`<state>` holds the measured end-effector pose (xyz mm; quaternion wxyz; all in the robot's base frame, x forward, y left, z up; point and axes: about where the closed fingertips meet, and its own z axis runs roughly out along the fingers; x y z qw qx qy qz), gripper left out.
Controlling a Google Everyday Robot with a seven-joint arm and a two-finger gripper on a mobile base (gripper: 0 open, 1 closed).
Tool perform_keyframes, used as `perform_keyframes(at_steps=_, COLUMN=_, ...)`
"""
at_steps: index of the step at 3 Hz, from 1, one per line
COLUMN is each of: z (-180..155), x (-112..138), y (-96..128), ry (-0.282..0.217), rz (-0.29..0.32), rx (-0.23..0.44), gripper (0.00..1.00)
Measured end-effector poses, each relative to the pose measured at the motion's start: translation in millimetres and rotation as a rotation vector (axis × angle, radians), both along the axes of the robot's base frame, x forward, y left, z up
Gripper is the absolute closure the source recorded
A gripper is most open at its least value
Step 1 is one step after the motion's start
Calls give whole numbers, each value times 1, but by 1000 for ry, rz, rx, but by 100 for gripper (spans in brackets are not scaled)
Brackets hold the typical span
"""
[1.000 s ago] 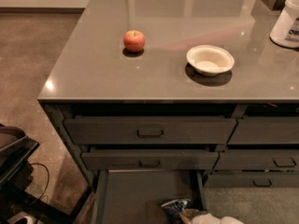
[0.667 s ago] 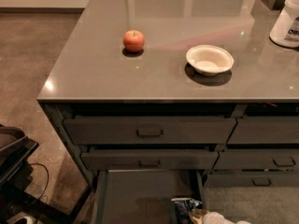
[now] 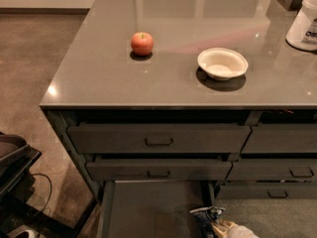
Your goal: Pick blue chip bag from bottom drawer and place on counter
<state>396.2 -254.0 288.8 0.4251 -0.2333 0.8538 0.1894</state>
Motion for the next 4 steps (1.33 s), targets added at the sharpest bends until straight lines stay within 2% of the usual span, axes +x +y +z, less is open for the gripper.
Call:
perform_keyframes(at_steps=1, z=42, x=-2, y=-4, ry=-97, rz=-7, rx=-25, gripper=100)
perform_keyframes(at_steps=2, z=129, x=-11, y=-1, ry=-295, rz=10, rx=-125, gripper=100)
perform_keyframes(at_steps=3, z=216, x=-23, y=-1, ry=-458, rz=-17, rx=-218, gripper=100)
perform_keyframes(at_steps=4, z=246, x=-28, y=-18, ry=-508, rz=-81, rx=-227, gripper=100)
